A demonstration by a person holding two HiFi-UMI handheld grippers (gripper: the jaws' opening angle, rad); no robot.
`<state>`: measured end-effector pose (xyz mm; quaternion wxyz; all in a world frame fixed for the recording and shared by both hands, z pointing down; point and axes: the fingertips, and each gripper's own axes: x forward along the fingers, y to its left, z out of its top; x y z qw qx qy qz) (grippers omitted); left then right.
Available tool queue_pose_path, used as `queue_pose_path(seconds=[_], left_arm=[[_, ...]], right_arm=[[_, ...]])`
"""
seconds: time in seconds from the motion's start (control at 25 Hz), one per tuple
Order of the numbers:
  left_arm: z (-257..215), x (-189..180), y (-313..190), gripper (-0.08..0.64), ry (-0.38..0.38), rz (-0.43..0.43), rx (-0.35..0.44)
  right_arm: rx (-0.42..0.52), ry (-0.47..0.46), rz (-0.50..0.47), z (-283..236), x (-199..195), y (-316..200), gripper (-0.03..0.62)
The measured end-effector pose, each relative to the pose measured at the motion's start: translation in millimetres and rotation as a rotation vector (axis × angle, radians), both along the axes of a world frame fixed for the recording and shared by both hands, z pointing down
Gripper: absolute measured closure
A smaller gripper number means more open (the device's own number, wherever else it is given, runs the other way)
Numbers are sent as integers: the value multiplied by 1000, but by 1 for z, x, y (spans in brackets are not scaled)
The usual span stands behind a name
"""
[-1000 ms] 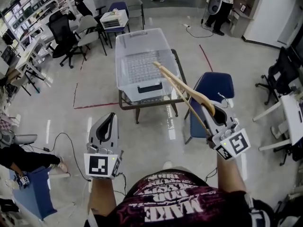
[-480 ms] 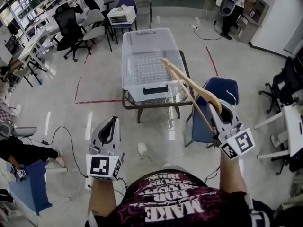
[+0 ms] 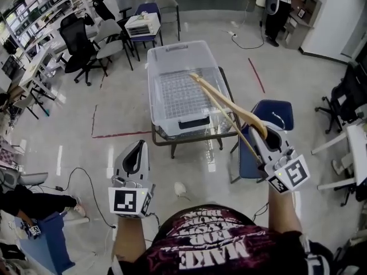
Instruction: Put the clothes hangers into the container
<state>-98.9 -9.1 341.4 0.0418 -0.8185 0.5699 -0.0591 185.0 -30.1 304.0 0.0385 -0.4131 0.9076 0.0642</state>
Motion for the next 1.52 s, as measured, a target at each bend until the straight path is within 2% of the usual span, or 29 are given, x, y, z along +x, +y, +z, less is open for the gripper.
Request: queue_pose_path(seconds=[0.2, 0.68, 1.12, 1.52], left_arm=[[9, -5, -40, 554, 7, 37, -20], [23, -29, -111, 554, -23, 133, -60], [25, -61, -167, 554, -9, 176, -49], [38, -106, -204, 554, 2, 166, -59]], right_arm=[[-35, 2, 4, 9, -19, -38, 531], [-42, 11, 28, 10, -55, -101, 531], [-40, 14, 57, 5, -89, -148, 531], [-32, 14, 59, 9, -127, -177, 531]])
